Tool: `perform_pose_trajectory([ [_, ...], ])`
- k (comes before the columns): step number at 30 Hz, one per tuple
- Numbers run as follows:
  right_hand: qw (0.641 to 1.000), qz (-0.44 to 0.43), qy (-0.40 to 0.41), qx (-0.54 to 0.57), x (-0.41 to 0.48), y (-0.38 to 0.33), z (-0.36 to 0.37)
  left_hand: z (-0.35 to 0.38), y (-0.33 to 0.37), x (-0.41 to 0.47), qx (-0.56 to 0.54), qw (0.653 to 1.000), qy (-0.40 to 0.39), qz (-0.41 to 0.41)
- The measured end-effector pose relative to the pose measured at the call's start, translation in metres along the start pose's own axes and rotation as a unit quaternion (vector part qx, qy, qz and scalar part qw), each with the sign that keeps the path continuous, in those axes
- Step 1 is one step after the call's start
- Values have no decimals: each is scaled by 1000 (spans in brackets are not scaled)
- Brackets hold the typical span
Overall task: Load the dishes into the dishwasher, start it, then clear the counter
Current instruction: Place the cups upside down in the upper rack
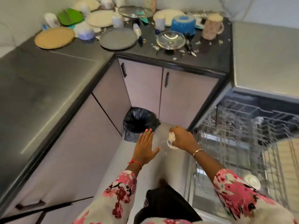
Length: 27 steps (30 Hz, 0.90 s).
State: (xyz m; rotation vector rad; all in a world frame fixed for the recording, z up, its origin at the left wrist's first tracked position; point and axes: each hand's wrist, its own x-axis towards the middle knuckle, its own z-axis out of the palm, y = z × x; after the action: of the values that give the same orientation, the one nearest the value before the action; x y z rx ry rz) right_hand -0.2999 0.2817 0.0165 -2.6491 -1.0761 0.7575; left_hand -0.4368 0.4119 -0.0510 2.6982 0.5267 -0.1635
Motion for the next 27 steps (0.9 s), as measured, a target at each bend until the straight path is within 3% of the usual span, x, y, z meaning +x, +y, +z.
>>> perform_pose_trajectory([
  [6,996,78,-19,36,-90,81,40,54,75,-34,32,995,-64,64],
  [14,985,141,25,96,-172,216,46,122,205,-34,38,985,-114,121],
  [21,981,148,23,122,-196,340,30,166,305,-9,30,985,-127,111],
  [27,976,146,58,152,-170,397,27,181,324,30,64,985,-120,103],
])
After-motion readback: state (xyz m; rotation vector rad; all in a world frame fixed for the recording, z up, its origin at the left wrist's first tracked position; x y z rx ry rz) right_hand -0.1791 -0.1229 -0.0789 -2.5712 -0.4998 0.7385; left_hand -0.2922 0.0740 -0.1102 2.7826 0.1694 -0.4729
